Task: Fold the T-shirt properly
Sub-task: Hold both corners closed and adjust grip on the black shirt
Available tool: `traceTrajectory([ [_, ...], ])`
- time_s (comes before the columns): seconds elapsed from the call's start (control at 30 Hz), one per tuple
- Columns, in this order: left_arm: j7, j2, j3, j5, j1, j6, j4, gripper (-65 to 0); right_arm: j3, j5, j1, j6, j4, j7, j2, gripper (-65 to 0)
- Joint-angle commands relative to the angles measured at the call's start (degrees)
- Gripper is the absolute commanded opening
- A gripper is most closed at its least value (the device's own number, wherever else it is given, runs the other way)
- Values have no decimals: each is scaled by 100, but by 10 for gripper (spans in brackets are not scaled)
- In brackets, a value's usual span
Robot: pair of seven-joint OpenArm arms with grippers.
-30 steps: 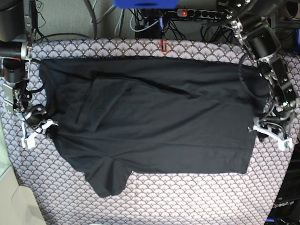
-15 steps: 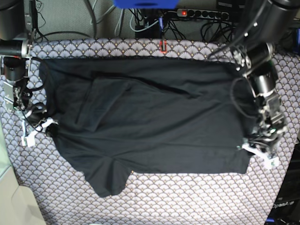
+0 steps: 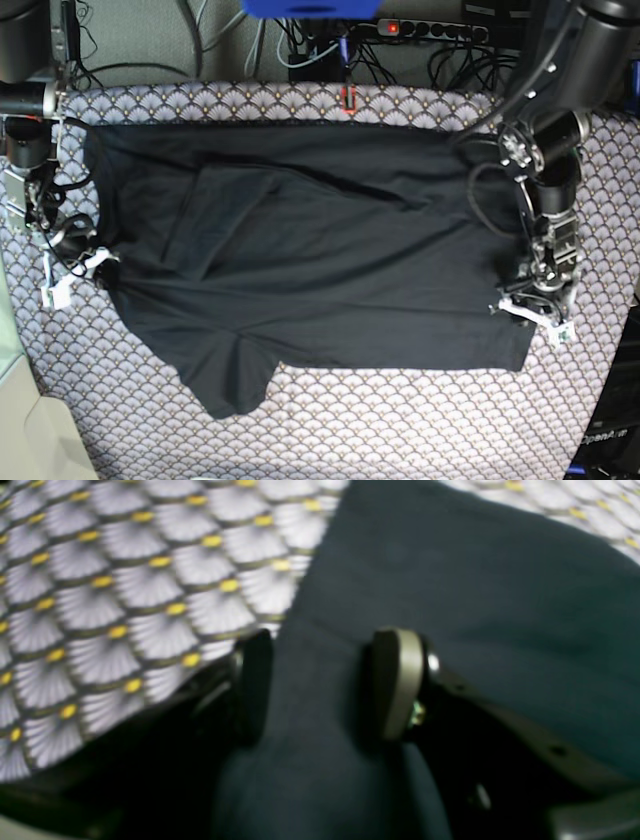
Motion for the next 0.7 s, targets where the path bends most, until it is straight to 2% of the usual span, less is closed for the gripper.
traceTrajectory([
  [0.0,-145,-74,8,-33,-212,3,99,-333,10,-18,106,-3,59,20,133,-650],
  [0.2,-180,-197,8,-33,-309,11,64,-333,10,-18,97,-3,59,20,133,-650],
  [0.4,-673,-179,17,-24,-283,20,20,-333,10,-18,97,-3,59,20,115,-650],
  [0.67,-717,-179,8,-59,-300,20,-366,-333,10,-18,97,-3,59,20,107,-650],
])
